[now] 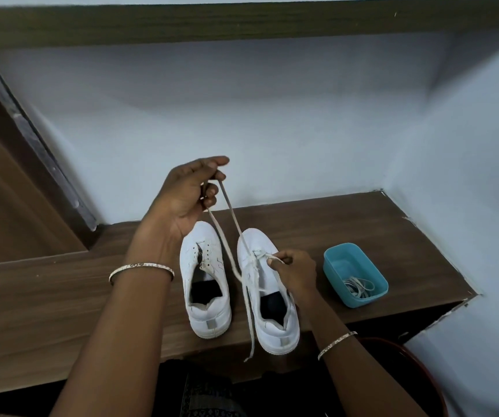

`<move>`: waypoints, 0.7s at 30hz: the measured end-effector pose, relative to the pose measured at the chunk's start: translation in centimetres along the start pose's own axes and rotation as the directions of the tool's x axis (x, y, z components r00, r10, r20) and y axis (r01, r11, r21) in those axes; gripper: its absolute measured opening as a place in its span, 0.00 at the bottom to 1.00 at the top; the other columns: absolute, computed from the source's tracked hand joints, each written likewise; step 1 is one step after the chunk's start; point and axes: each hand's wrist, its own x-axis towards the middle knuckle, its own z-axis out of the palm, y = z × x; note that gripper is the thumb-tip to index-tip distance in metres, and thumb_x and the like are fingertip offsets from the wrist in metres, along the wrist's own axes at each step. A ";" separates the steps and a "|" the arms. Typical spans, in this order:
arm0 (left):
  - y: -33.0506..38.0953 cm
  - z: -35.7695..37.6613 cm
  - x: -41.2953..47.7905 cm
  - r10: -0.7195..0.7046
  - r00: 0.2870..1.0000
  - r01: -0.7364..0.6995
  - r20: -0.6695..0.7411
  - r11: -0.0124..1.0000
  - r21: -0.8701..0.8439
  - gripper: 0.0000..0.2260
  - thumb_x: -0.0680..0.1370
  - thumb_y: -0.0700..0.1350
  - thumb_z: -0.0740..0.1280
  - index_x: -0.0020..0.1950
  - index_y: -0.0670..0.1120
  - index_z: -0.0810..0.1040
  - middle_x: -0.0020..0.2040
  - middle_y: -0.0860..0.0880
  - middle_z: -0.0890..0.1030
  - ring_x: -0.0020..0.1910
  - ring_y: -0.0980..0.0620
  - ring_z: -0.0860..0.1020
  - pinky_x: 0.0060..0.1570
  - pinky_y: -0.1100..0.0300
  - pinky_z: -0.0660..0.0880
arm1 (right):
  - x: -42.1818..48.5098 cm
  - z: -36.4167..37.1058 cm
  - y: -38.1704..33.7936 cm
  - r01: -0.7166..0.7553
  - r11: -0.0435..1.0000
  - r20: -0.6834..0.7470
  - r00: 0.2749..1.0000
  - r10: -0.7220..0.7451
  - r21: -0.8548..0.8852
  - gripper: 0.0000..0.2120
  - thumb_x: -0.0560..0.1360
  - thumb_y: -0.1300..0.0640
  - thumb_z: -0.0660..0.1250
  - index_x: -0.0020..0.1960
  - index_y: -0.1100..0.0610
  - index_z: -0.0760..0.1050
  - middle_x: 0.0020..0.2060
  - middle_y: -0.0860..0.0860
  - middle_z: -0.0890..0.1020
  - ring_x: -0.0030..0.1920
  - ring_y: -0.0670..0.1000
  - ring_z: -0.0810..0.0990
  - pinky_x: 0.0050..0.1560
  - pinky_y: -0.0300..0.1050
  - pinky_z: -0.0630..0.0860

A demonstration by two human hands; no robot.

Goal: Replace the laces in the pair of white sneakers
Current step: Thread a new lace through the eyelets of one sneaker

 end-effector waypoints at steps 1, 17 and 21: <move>0.5 0.0 -0.1 0.034 0.999 -0.034 0.003 0.999 0.004 0.10 0.82 0.39 0.62 0.53 0.45 0.83 0.35 0.51 0.79 0.25 0.57 0.67 0.24 0.67 0.63 | -0.1 0.0 -0.1 0.009 1.000 -0.005 1.000 -0.009 0.007 0.08 0.71 0.53 0.77 0.48 0.54 0.85 0.41 0.47 0.86 0.42 0.45 0.82 0.42 0.38 0.74; 0.5 2.8 -0.1 -0.102 0.990 0.137 0.099 0.871 -0.472 0.14 0.82 0.31 0.53 0.57 0.40 0.77 0.42 0.46 0.77 0.22 0.59 0.67 0.22 0.69 0.63 | -7.1 3.3 -8.8 0.485 0.862 0.357 0.786 -0.505 0.150 0.12 0.82 0.49 0.63 0.58 0.55 0.79 0.53 0.48 0.83 0.54 0.44 0.80 0.55 0.36 0.73; 0.7 1.0 0.6 -0.103 0.994 0.086 -0.027 0.928 -0.362 0.16 0.82 0.31 0.53 0.56 0.41 0.78 0.44 0.47 0.78 0.22 0.59 0.65 0.21 0.68 0.60 | -6.7 0.5 -7.1 0.188 0.892 0.504 0.768 -0.394 0.412 0.18 0.84 0.49 0.59 0.48 0.62 0.78 0.29 0.52 0.75 0.30 0.50 0.75 0.36 0.42 0.75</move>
